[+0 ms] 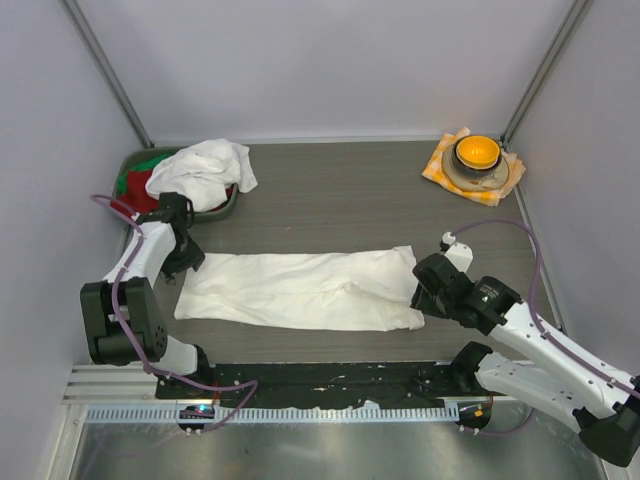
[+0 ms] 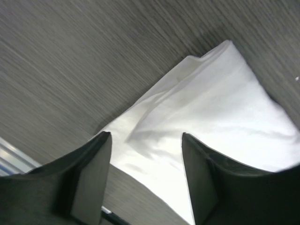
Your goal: Fold and stack the t-shirts
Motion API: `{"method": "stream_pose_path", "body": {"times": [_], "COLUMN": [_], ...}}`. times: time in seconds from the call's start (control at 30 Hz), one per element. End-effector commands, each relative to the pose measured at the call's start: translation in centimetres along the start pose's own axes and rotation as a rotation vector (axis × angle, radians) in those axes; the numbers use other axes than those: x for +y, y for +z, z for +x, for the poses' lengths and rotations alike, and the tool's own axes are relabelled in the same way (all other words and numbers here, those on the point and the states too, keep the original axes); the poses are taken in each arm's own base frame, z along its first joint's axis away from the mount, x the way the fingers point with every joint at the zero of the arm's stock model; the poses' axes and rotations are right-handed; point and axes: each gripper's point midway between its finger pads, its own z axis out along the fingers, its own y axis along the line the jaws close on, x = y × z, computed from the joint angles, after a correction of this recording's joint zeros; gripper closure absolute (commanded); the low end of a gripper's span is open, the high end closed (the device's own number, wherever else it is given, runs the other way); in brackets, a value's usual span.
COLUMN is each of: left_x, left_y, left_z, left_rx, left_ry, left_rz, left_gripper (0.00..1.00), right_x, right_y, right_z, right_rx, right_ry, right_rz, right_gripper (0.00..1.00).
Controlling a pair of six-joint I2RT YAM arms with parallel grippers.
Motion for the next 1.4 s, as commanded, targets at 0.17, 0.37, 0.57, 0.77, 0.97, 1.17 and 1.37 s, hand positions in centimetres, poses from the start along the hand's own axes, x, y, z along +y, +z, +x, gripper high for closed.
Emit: {"method": "stream_pose_path", "body": {"times": [0.17, 0.37, 0.57, 0.77, 0.97, 1.17, 1.37], "left_x": [0.5, -1.2, -6.4, -9.8, -10.6, -9.4, -7.9], "left_y": [-1.7, -3.5, -6.7, -5.9, -2.5, -0.5, 1.4], "left_z": [-2.1, -3.1, -4.0, -2.9, -1.1, 0.4, 0.9], "left_rx": [-0.081, -0.1, -0.124, -0.097, -0.02, 0.017, 0.019], "left_ry": [-0.043, -0.073, -0.026, 0.065, 0.085, 0.101, 0.088], "left_rz": [0.001, 0.106, 0.331, 0.308, 0.246, 0.174, 0.064], "left_gripper": [0.01, 0.01, 0.04, 0.05, 0.09, 0.11, 0.11], "right_x": [3.3, 7.8, 10.7, 11.1, 10.5, 9.5, 7.3], "right_y": [-2.4, 0.6, 5.8, 10.2, 12.5, 12.1, 13.4], "right_z": [-4.4, -8.1, -10.0, -10.0, -8.9, -6.6, -4.1], "right_rx": [-0.104, -0.215, -0.222, -0.16, -0.095, -0.032, 0.004], "right_ry": [-0.057, -0.172, -0.191, -0.18, -0.147, -0.12, -0.097], "right_rz": [-0.048, -0.053, -0.01, 0.026, 0.016, -0.011, 0.04], "right_gripper": [0.03, 0.0, 0.01, 0.03, 0.05, 0.06, 0.06]}}
